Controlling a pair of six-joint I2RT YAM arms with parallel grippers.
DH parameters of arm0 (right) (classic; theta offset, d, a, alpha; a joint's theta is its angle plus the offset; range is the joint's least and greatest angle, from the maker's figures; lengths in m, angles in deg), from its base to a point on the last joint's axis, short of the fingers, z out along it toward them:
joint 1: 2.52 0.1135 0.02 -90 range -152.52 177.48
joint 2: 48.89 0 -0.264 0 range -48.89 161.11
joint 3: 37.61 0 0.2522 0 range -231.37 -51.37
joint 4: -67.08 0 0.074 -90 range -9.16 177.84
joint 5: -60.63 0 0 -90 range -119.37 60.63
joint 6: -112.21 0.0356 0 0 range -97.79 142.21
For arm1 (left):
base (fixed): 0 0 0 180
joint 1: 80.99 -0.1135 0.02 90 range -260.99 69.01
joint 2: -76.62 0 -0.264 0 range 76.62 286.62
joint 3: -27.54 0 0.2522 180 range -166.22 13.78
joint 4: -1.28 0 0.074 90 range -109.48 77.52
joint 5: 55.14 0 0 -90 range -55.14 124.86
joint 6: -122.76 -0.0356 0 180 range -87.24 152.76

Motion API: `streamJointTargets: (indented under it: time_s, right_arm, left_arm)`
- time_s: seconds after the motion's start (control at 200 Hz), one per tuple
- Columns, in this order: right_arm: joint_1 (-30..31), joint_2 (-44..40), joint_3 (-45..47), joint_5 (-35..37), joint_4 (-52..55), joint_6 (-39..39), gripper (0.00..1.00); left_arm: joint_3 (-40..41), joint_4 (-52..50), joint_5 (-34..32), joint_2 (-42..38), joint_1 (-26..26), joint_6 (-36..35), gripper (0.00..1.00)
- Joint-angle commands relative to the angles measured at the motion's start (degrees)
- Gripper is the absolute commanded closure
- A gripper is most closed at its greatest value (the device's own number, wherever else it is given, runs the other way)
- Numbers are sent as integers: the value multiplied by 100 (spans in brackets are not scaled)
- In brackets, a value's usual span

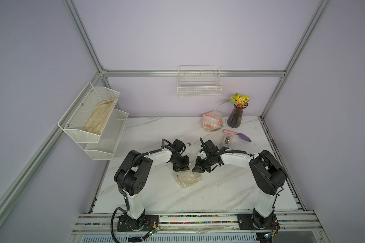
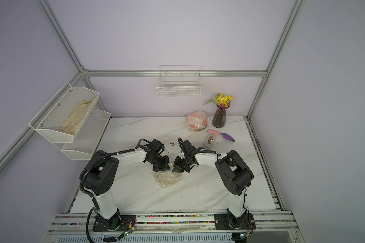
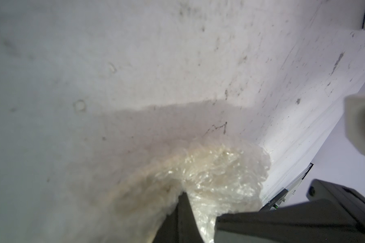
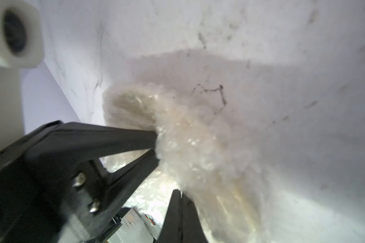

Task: Wrap dinner plates in bubble wrap
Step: Stick the tape on the bubble wrap.

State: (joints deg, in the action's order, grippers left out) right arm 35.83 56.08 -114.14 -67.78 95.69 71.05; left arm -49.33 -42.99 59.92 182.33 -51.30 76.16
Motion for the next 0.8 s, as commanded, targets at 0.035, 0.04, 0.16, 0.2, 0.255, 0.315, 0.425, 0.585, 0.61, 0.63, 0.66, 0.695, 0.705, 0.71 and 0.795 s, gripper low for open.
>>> streamJointTargets:
  time_s: [0.035,0.04,0.16,0.2,0.255,0.315,0.425,0.585,0.61,0.63,0.66,0.695,0.705,0.71,0.795]
  right_arm:
    - [117,126,323,-406,-617,434,100]
    - [114,150,338,-405,-620,438,100]
    - [94,573,428,211,359,184,100]
    - [81,659,299,508,841,-156,100]
    - [53,644,167,658,1071,-326,100]
    - [11,400,105,617,975,-357,100]
    - [-58,-143,-150,504,975,-455,94]
    - [-303,-635,-268,-187,983,-420,64]
    - [-351,-680,-272,-270,1007,-391,63]
    - [-385,-723,-276,-311,1026,-374,63]
    - [-433,-804,-265,-322,1045,-347,63]
    - [-507,-914,-243,-306,1046,-326,63]
    - [-529,-940,-231,-302,1046,-330,63]
    - [-534,-959,-230,-300,1046,-331,63]
    - [-678,-1068,-288,-305,1079,-347,62]
  left_arm:
    - [335,-426,-756,226,17,-49,100]
    - [339,-428,-756,224,18,-50,100]
    - [335,-470,-899,56,10,-51,100]
    - [308,-498,-958,-11,10,-52,100]
    - [247,-564,-1010,-73,6,-68,100]
    - [157,-635,-1064,-146,10,-111,100]
    - [-102,-835,-1290,-316,2,-226,100]
    - [-716,-1140,-1592,-565,-25,-449,100]
    - [-798,-1180,-1617,-592,-34,-485,100]
    - [-890,-1201,-1640,-619,-34,-513,100]
    - [-1004,-1245,-1657,-658,-34,-559,100]
    - [-1116,-1269,-1686,-703,-34,-605,99]
    - [-1142,-1284,-1694,-715,-34,-611,99]
    - [-1164,-1288,-1700,-730,-34,-621,99]
    - [-1423,-1340,-1706,-818,-50,-691,95]
